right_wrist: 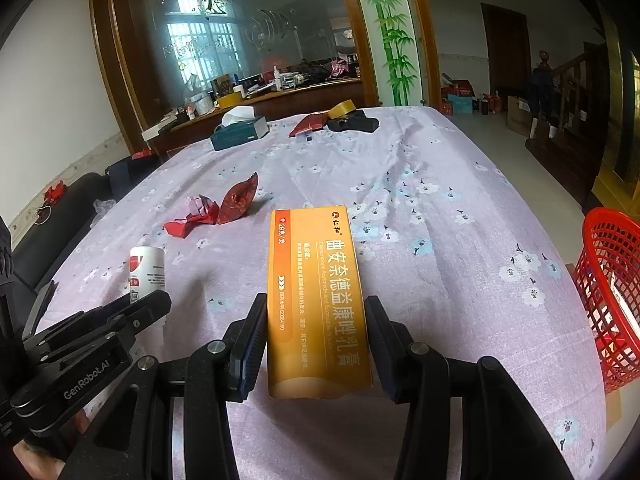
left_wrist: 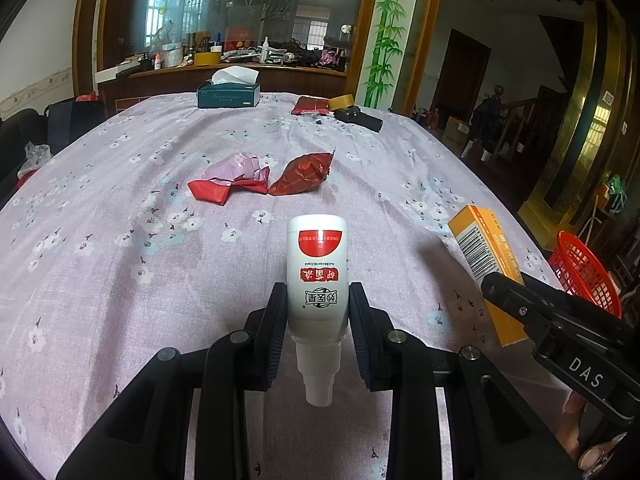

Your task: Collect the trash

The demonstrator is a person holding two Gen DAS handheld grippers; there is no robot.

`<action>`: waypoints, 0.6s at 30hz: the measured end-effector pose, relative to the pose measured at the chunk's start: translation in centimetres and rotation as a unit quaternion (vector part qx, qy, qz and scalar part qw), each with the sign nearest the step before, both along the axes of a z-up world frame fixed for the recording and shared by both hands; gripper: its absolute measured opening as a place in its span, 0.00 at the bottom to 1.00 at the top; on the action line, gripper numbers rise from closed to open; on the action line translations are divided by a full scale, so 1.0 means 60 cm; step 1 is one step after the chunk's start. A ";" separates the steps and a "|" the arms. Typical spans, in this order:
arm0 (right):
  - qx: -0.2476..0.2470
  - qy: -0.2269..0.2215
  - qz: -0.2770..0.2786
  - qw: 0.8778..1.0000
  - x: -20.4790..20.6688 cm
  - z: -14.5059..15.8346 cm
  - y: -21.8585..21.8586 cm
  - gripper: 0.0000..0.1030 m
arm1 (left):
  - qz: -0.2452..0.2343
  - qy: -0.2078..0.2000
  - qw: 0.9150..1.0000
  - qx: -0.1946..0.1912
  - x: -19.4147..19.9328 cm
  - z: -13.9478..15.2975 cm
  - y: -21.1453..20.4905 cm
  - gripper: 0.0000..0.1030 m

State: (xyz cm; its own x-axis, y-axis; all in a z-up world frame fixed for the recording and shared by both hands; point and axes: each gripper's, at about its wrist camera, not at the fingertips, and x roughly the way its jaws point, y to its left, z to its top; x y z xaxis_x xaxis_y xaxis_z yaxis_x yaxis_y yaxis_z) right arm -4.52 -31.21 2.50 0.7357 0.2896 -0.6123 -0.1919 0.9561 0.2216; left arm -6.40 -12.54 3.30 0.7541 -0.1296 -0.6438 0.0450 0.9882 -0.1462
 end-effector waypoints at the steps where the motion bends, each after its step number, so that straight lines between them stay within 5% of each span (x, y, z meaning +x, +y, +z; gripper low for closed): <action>1: 0.000 0.000 -0.001 1.000 0.000 0.000 0.000 0.50 | 0.000 0.000 1.000 0.000 0.000 0.000 0.000 0.28; 18: 0.003 -0.005 0.006 1.000 -0.003 0.001 0.002 0.50 | -0.007 -0.008 1.000 -0.006 -0.003 0.003 -0.001 0.28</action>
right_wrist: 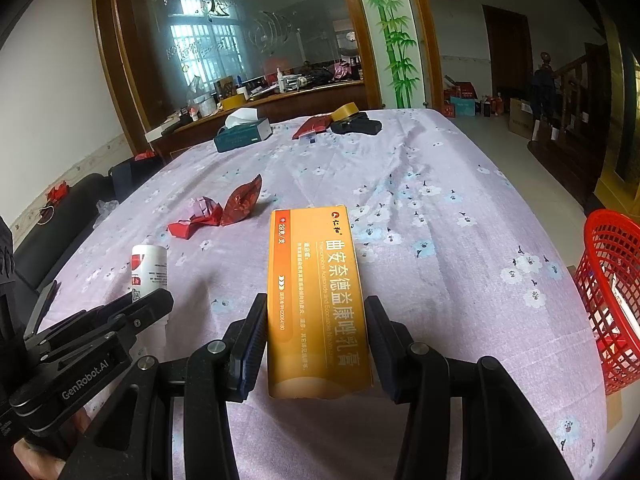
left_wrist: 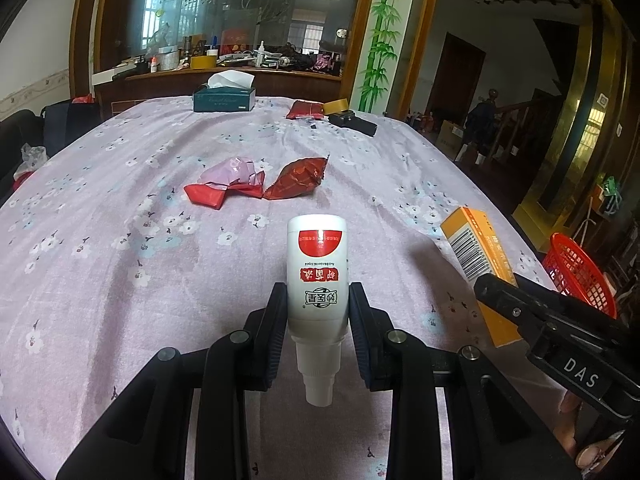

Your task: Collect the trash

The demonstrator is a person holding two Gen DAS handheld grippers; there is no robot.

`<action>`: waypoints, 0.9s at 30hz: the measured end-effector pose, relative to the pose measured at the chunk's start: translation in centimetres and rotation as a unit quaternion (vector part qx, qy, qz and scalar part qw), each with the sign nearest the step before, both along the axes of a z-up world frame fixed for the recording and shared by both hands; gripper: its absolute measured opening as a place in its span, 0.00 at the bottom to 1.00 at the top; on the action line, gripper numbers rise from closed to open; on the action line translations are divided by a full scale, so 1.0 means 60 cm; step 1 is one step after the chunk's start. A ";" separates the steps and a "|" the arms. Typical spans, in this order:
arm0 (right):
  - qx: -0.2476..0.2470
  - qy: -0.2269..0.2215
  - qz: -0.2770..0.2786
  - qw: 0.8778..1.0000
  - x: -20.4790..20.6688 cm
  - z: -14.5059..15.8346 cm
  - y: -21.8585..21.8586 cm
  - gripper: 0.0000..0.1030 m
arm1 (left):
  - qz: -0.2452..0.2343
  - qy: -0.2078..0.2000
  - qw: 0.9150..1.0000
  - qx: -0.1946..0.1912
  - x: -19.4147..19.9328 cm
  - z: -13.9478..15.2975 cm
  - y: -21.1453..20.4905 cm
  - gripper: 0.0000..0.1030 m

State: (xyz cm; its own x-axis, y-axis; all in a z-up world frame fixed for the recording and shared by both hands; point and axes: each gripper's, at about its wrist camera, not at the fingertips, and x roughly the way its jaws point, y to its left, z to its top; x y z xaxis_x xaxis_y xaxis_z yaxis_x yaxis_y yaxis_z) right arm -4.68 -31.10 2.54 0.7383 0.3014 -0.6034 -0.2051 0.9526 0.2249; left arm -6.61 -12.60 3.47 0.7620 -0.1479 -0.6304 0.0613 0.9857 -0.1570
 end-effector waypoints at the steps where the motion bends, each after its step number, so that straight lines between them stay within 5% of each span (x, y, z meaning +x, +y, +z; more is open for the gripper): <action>1: -0.001 0.000 0.000 1.000 0.000 0.000 0.000 0.50 | 0.000 0.001 1.000 0.002 0.001 0.000 -0.001 0.28; 18: 0.025 0.003 0.003 1.000 -0.004 0.005 -0.019 0.50 | -0.021 0.019 0.999 -0.021 0.006 0.006 0.001 0.28; 27: 0.088 -0.001 -0.026 0.996 -0.031 0.047 -0.111 0.50 | -0.089 0.008 0.996 -0.021 0.002 0.052 -0.068 0.28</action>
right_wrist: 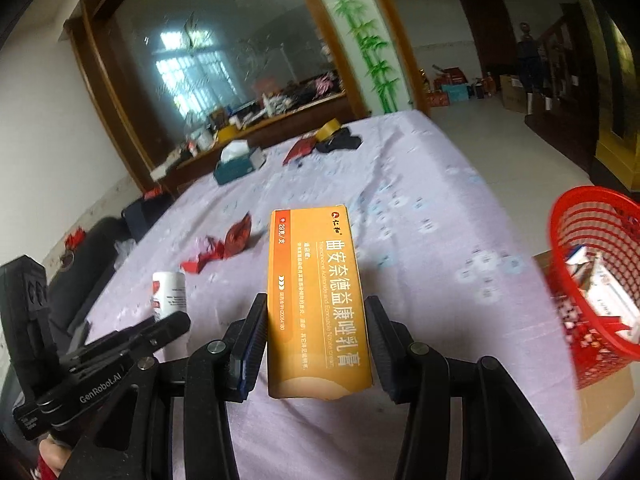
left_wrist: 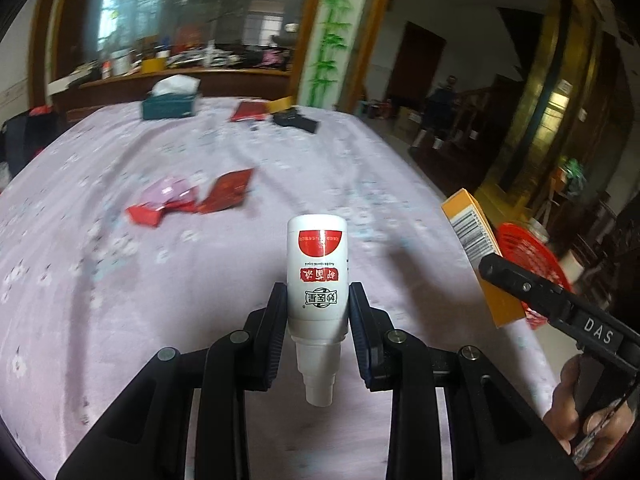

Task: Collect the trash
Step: 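Carry the white bottle and orange box to the wastebasket and open both tools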

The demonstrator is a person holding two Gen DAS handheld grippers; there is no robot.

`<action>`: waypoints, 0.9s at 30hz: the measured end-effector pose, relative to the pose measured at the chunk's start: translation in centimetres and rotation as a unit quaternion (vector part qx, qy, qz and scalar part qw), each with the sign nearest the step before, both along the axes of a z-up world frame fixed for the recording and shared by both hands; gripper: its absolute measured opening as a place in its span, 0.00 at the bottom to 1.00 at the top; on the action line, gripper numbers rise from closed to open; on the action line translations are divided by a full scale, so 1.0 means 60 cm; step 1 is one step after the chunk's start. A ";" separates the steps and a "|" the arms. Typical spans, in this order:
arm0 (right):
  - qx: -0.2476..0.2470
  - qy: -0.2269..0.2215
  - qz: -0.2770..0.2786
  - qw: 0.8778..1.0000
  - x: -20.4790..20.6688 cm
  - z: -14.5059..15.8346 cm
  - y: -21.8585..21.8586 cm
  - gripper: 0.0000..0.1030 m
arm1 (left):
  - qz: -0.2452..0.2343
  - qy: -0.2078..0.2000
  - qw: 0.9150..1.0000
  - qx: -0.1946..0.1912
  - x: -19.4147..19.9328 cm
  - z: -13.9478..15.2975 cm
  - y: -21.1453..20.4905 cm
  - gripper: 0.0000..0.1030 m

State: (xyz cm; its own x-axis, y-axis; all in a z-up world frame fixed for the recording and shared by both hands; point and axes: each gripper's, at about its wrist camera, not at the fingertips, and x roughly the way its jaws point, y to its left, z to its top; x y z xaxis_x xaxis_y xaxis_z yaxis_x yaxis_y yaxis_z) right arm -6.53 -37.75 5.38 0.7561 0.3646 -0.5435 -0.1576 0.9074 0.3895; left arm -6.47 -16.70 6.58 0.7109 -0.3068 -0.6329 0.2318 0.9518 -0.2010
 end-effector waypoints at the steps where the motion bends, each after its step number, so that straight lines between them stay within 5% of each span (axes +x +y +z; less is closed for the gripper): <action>1: 0.002 -0.002 -0.006 1.000 -0.004 0.005 -0.013 0.50 | -0.011 -0.002 1.000 0.000 0.001 0.006 -0.013 0.28; 18: 0.036 -0.013 -0.182 0.983 -0.073 0.057 -0.315 0.50 | -0.191 0.008 0.981 -0.022 0.045 0.080 -0.311 0.28; 27: 0.062 -0.001 -0.217 0.974 -0.083 0.042 -0.407 0.50 | -0.229 0.033 0.973 -0.026 0.093 0.067 -0.453 0.28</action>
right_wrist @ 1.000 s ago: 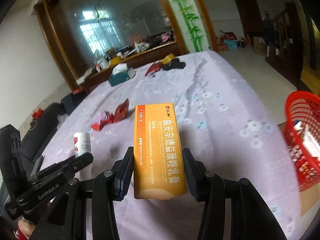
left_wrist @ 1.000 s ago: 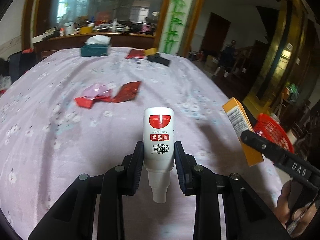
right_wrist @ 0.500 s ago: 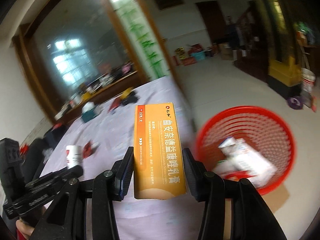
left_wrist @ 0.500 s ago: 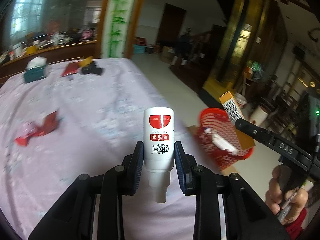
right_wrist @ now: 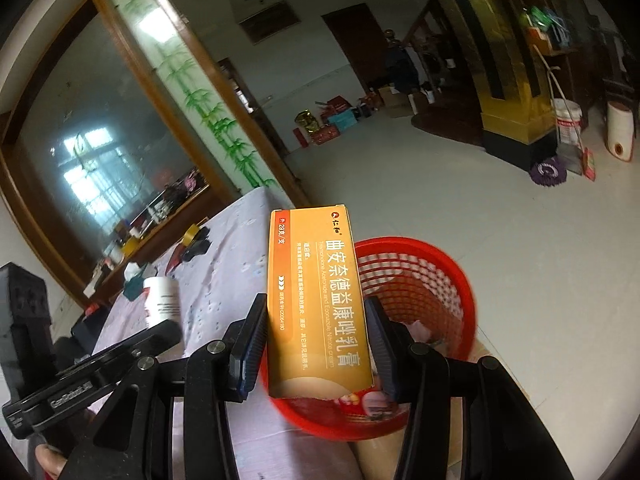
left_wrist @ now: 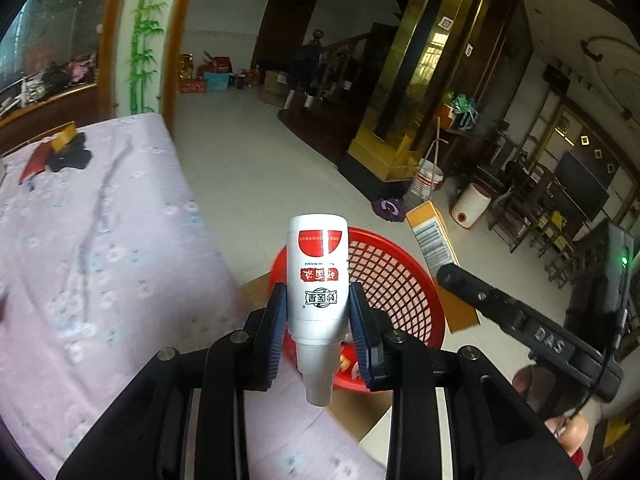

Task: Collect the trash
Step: 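Carry the white bottle and orange box to the wastebasket and open both tools, then return both tools to the table toward the pink bag and red wrapper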

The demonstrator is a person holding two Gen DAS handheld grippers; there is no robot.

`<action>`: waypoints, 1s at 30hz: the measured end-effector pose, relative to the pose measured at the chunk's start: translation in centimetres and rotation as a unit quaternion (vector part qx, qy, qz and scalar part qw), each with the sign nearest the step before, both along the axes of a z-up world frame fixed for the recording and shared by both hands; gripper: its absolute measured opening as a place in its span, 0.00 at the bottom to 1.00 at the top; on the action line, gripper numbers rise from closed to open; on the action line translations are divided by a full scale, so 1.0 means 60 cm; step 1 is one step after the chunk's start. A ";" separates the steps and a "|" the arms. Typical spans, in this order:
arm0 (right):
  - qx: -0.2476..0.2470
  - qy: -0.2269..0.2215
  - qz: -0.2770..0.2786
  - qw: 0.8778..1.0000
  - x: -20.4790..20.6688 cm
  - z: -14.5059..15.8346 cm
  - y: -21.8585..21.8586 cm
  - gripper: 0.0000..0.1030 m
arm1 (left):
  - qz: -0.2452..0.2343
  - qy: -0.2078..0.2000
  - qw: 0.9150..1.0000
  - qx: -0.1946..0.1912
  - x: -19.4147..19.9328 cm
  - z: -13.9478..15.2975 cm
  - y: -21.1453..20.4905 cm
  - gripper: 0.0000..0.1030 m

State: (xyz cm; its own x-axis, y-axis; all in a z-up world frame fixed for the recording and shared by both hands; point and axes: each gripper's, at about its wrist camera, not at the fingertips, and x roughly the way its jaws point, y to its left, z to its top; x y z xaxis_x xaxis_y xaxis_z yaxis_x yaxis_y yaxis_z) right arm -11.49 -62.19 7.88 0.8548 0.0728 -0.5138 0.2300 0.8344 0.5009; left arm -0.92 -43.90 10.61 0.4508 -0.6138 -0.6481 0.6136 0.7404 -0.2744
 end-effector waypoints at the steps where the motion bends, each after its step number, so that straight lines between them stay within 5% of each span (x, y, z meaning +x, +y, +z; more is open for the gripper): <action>1: 0.002 0.000 -0.002 1.000 -0.003 -0.001 -0.007 0.50 | -0.003 0.003 1.000 0.002 0.004 -0.004 -0.011 0.28; 8: 0.008 0.006 -0.012 1.000 -0.004 -0.013 -0.043 0.50 | -0.013 0.019 1.000 0.006 0.029 -0.033 -0.073 0.28; 12: 0.012 0.016 -0.011 1.000 0.013 -0.026 -0.051 0.52 | 0.000 0.018 1.000 0.008 0.031 -0.041 -0.073 0.60; 15: 0.001 0.024 -0.014 1.000 0.022 -0.029 -0.056 0.58 | 0.002 0.017 1.000 0.008 0.029 -0.037 -0.059 0.60; 30: -0.031 0.004 0.026 0.999 0.009 0.020 0.032 0.58 | 0.083 -0.025 0.996 0.012 0.000 0.006 0.139 0.61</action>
State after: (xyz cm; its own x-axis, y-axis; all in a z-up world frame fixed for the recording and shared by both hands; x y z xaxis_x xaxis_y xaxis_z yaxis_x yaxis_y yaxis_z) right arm -10.95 -60.28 9.07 0.8468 0.0853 -0.5251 0.1890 0.8744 0.4469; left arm -0.89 -35.56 10.95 0.5769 -0.5136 -0.6352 0.4955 0.8382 -0.2278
